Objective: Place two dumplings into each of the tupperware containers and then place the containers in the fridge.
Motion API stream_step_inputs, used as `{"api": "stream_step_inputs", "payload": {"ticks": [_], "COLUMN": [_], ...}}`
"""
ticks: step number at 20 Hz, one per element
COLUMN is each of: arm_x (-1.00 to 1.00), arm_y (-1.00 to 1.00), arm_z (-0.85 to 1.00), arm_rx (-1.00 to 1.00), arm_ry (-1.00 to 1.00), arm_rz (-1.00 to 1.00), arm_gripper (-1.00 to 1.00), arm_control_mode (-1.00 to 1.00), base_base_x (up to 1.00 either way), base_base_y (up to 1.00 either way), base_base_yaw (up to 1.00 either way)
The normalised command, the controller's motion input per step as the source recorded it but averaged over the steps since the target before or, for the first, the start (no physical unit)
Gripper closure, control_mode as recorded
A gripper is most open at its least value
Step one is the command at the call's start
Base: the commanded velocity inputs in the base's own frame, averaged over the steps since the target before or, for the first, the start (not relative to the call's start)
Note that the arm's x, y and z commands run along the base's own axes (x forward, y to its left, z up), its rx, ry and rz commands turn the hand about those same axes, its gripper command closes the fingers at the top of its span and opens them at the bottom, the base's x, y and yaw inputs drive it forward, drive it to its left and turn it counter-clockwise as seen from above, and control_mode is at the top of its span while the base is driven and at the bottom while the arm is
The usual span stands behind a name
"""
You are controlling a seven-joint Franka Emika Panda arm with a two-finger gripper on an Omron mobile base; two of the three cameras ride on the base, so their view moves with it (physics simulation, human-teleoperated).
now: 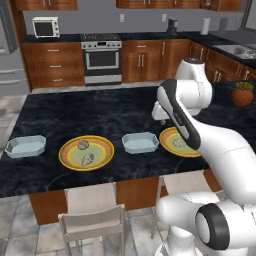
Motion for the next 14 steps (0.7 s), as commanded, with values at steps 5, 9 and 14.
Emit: {"api": "stream_step_inputs", "payload": {"ticks": [5,9,14], "arm_x": [0.00,0.00,0.17], "arm_y": [0.00,0.00,-0.14], "arm_z": [0.00,0.00,-0.01], "arm_rx": [0.00,0.00,0.01], "arm_ry": [0.00,0.00,0.01], "arm_rz": [0.00,0.00,0.00], "arm_gripper": [-1.00,-1.00,-1.00], "arm_control_mode": [1.00,1.00,-1.00], "base_base_x": [0.45,0.26,0.00], "base_base_y": [0.00,0.00,0.00], "base_base_yaw": [0.00,0.00,0.00]}}
